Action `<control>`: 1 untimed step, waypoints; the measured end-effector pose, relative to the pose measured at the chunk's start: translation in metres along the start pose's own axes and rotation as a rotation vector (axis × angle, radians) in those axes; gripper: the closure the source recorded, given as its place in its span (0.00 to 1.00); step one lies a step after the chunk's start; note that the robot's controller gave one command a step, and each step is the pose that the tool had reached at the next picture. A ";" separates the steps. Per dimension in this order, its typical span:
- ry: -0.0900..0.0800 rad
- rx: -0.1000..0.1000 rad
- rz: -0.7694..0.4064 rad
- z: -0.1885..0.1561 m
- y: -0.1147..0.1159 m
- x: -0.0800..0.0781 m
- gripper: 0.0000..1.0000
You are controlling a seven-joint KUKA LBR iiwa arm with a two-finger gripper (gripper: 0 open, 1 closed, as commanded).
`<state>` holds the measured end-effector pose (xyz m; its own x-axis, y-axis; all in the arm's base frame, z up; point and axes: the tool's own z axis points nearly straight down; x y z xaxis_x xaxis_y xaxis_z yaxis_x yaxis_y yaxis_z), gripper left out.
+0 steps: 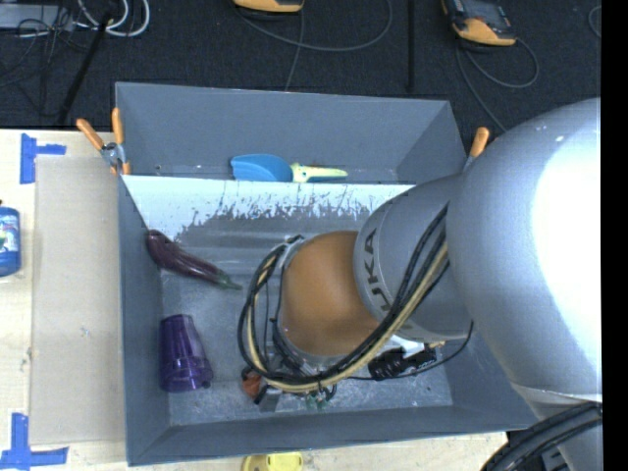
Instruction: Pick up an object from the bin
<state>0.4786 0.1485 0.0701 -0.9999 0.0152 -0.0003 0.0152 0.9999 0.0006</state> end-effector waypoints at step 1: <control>0.000 0.000 -0.009 -0.132 -0.012 -0.012 1.00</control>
Offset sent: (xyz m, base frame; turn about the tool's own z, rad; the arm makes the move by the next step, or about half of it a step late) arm 0.0000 0.0000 0.0000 0.0000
